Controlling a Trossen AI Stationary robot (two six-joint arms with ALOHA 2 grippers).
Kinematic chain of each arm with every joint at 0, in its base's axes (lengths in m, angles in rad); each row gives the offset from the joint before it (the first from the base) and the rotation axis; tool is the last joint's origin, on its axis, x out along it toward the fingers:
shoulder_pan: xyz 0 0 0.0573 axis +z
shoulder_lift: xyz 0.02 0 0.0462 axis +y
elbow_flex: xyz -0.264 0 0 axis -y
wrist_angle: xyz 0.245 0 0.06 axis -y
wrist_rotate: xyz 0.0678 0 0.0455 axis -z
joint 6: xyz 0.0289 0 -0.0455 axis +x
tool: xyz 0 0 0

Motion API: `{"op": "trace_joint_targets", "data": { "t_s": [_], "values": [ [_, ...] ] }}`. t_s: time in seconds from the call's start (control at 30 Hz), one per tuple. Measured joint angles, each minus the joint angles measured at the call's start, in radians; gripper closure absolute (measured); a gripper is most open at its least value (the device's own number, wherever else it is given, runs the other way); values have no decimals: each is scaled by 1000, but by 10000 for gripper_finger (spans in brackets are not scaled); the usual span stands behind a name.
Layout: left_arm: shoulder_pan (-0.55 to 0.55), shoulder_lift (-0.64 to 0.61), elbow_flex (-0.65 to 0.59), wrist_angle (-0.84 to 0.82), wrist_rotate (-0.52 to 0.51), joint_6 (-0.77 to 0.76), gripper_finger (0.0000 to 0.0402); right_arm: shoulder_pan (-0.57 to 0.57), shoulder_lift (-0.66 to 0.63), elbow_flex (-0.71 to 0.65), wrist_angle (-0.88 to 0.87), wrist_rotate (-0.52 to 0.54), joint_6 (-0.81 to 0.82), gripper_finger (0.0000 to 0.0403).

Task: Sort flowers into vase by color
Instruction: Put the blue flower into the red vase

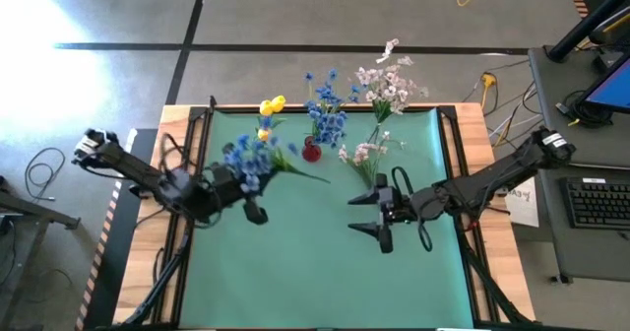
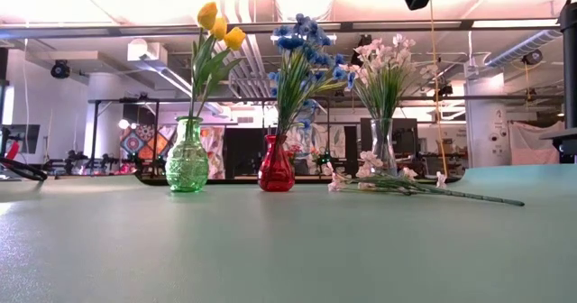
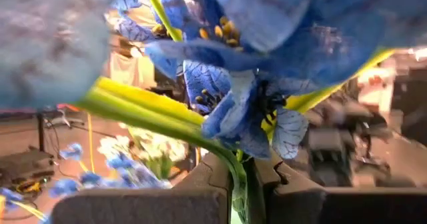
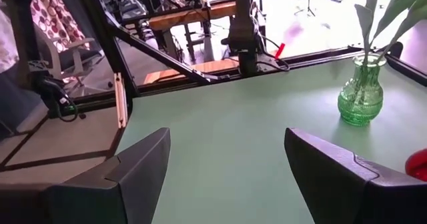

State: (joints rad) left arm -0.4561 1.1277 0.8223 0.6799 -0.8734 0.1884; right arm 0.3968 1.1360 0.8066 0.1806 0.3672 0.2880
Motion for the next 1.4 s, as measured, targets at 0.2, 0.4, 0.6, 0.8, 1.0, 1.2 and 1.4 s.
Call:
{"op": "trace_joint_targets", "data": {
  "t_s": [0.2, 0.4, 0.6, 0.8, 1.0, 1.2, 1.4],
  "values": [
    [19, -74, 0, -40, -1, 42, 401, 0, 25, 0, 0, 0, 7, 115],
    [21, -74, 0, -69, -3, 42, 401, -1, 30, 0, 2, 0, 7, 115],
    [64, -45, 169, -323, -89, 63, 401, -3, 30, 0, 3, 0, 3, 115],
    [192, 37, 503, -820, -73, 27, 401, -3, 30, 0, 2, 0, 16, 115],
    [389, 121, 706, -973, 98, 55, 401, -3, 30, 0, 2, 0, 25, 115],
    [626, 170, 767, -1004, 333, 59, 401, -3, 30, -2, -10, 0, 49, 115],
    [802, 225, 745, -1025, 492, -23, 401, -2, 30, -2, -17, 1, 54, 115]
  ]
}}
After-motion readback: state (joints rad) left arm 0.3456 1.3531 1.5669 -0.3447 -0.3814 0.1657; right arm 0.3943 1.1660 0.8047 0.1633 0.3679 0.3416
